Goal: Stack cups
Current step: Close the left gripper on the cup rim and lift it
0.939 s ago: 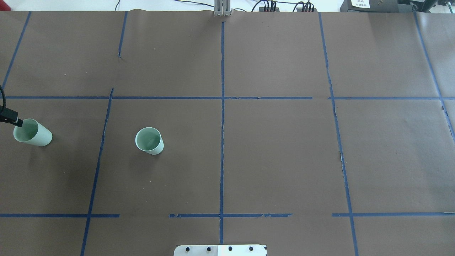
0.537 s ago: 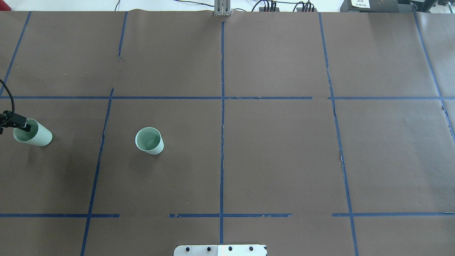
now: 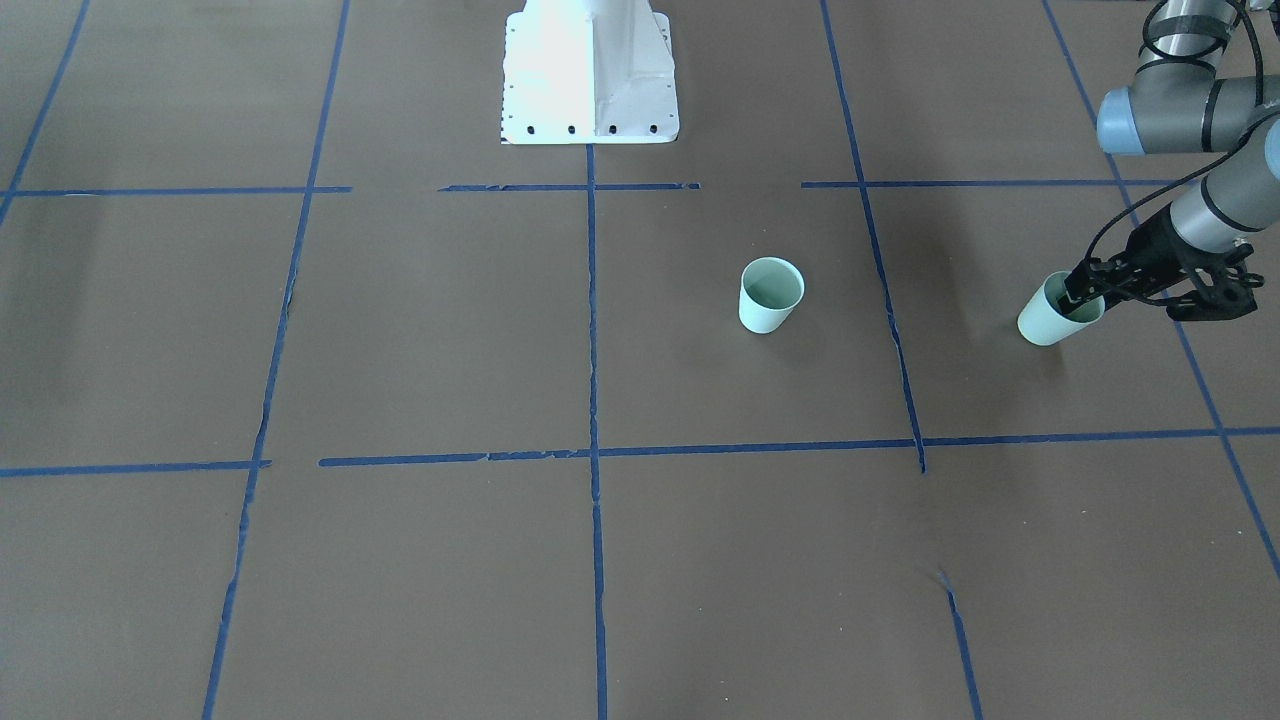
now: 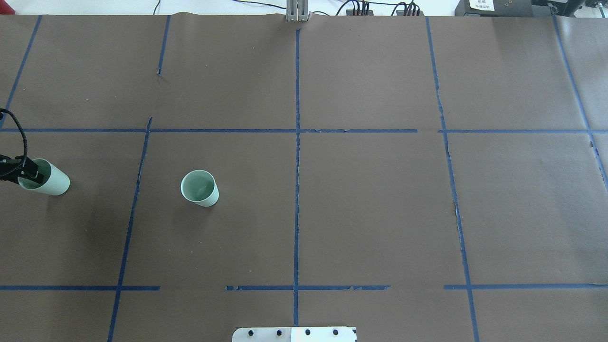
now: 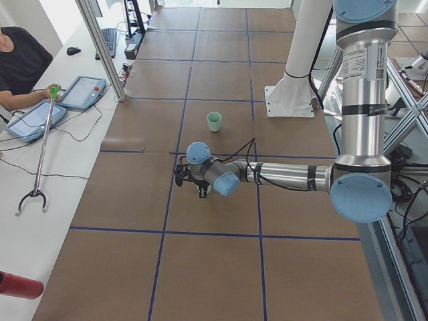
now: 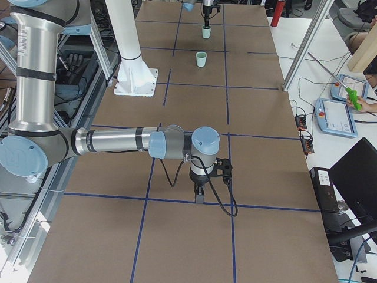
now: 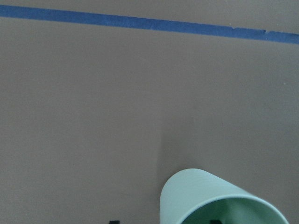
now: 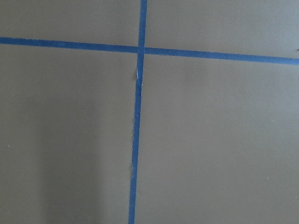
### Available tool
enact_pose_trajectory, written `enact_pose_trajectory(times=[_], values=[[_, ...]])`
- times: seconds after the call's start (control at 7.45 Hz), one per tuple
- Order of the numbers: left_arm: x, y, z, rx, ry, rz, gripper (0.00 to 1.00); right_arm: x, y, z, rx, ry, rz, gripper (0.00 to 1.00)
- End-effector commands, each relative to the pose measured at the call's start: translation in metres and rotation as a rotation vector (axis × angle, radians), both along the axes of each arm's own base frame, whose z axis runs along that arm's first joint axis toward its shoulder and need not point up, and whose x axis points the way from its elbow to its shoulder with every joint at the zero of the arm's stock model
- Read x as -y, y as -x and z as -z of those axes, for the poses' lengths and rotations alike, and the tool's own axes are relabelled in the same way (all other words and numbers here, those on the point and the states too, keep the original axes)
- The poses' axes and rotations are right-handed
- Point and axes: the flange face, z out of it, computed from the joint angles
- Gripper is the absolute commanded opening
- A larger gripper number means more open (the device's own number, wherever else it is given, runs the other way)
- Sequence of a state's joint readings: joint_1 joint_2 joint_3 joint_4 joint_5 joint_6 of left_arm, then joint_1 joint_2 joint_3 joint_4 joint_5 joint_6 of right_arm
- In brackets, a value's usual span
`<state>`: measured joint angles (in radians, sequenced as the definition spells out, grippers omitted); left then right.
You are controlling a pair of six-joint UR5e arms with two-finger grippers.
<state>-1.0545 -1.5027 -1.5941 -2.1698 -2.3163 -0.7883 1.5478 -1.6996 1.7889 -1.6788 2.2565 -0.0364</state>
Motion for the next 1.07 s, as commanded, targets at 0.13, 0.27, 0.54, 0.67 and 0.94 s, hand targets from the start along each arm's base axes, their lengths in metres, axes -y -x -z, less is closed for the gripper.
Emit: enact_pose_trajectory(times=[0.13,0.27,0.54,0.67,0.94], values=[[0.000,0.006,0.028,-0.027,0.022,0.062,0.00,0.000,0.000,0.000,0.000,-0.001,0.000,1.00],[-0.013,0.018,0.051,-0.049,0.003,0.065,0.00,0.000,0.000,0.000,0.000,-0.001,0.000,1.00],[-0.029,0.035,0.123,-0.023,0.046,0.081,0.00,0.000,0.000,0.000,0.000,0.001,0.000,1.00],[-0.026,0.046,0.149,-0.016,0.061,0.108,0.00,0.000,0.000,0.000,0.000,-0.001,0.000,1.00],[-0.010,0.034,0.213,-0.044,0.134,0.188,0.00,0.000,0.000,0.000,0.000,-0.001,0.000,1.00]])
